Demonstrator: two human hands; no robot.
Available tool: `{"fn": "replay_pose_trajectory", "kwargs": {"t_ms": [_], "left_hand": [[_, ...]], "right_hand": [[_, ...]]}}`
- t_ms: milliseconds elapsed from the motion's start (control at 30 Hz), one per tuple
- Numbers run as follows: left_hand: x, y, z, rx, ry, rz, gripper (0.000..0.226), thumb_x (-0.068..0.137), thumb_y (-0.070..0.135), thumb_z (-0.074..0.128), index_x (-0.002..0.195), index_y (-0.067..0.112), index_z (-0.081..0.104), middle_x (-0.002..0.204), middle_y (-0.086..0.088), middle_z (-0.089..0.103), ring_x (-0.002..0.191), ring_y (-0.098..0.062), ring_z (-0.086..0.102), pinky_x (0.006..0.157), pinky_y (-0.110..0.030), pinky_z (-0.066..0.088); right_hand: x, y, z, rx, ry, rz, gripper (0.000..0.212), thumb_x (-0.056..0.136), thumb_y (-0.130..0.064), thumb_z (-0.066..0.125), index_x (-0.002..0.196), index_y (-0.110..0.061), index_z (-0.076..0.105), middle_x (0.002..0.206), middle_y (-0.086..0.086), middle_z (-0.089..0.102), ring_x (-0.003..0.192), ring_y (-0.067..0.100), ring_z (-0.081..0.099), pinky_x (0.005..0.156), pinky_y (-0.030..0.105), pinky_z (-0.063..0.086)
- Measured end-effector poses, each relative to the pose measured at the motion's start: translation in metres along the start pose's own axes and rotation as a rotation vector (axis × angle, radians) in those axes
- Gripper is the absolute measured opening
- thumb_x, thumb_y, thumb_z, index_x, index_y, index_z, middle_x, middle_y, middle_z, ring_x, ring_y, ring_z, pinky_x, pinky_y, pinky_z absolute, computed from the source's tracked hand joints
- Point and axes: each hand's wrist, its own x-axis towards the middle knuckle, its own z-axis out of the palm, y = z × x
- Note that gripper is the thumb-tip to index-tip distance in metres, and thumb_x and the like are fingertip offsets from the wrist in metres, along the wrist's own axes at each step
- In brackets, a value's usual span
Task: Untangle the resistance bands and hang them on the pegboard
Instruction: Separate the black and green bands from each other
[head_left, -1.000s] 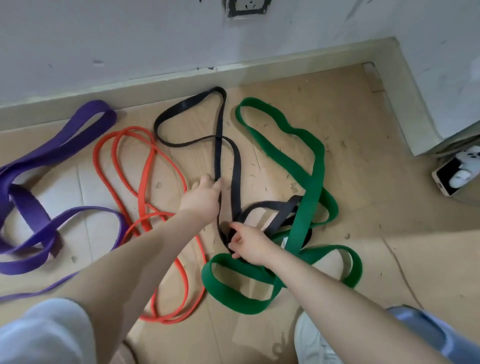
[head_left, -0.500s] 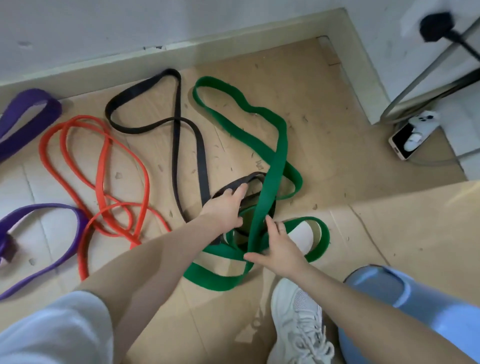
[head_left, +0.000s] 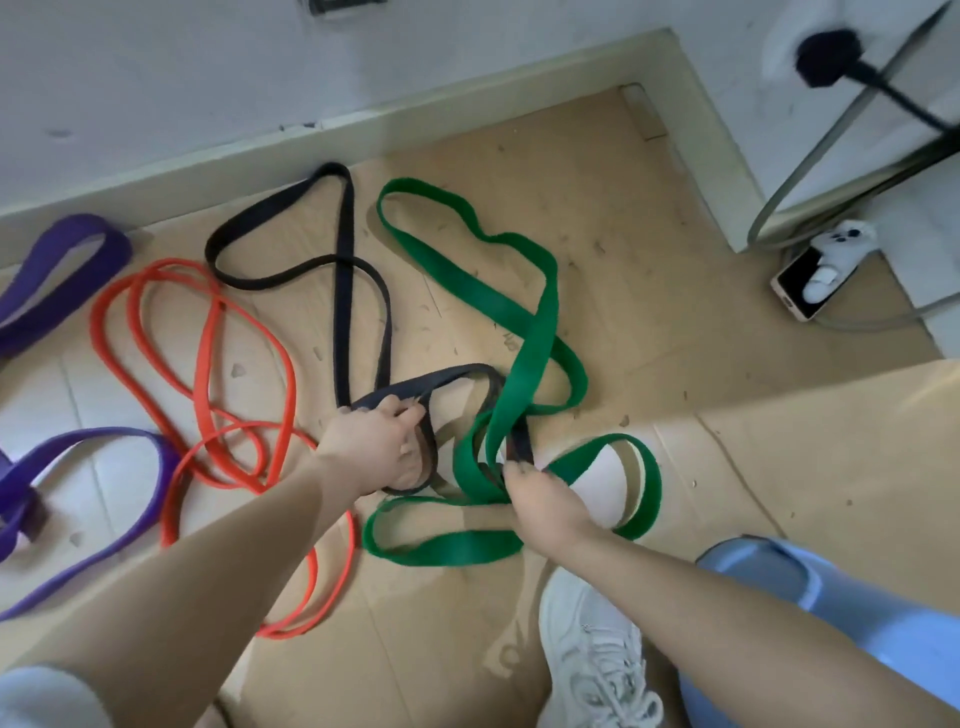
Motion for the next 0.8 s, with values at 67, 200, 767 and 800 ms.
{"fn": "replay_pose_trajectory", "kwargs": {"t_ms": [67, 200, 767, 800], "left_hand": [[0.005, 0.004, -0.002, -0.006, 0.038, -0.038, 0.048, 0.098, 0.031, 0.031, 0.145, 0.028, 0.021, 0.134, -0.002, 0.040, 0.106, -0.025, 0.055, 0.073, -0.032, 0.037], [0.014, 0.013, -0.011, -0.045, 0.022, -0.092, 0.042, 0.098, 0.023, 0.030, 0.140, 0.025, 0.031, 0.123, -0.004, 0.046, 0.098, -0.026, 0.057, 0.064, -0.033, 0.037], [0.045, 0.061, -0.012, 0.064, 0.109, 0.033, 0.058, 0.083, 0.002, 0.050, 0.134, 0.027, 0.042, 0.122, -0.005, 0.049, 0.113, -0.028, 0.043, 0.086, -0.033, 0.031], [0.039, 0.055, -0.009, 0.104, 0.182, 0.071, 0.049, 0.074, 0.004, 0.061, 0.117, 0.027, 0.057, 0.108, -0.006, 0.054, 0.100, -0.028, 0.047, 0.078, -0.033, 0.034]], "right_hand": [[-0.010, 0.025, -0.021, 0.088, 0.060, -0.008, 0.020, 0.089, -0.014, 0.050, 0.107, -0.008, 0.045, 0.103, 0.010, 0.055, 0.094, 0.031, 0.057, 0.066, 0.034, 0.040], [-0.022, 0.077, -0.072, 0.488, 0.222, -0.067, 0.018, 0.082, -0.014, 0.060, 0.099, -0.009, 0.057, 0.090, 0.000, 0.059, 0.084, 0.017, 0.056, 0.068, 0.026, 0.041], [0.018, 0.140, -0.143, 1.473, 0.389, 0.290, 0.018, 0.082, -0.001, 0.057, 0.084, -0.016, 0.066, 0.085, 0.009, 0.069, 0.083, 0.029, 0.064, 0.082, 0.043, 0.050], [0.016, 0.144, -0.140, 1.457, 0.356, 0.305, 0.019, 0.081, 0.001, 0.056, 0.084, -0.015, 0.066, 0.083, 0.010, 0.069, 0.082, 0.030, 0.063, 0.082, 0.043, 0.050]]}}
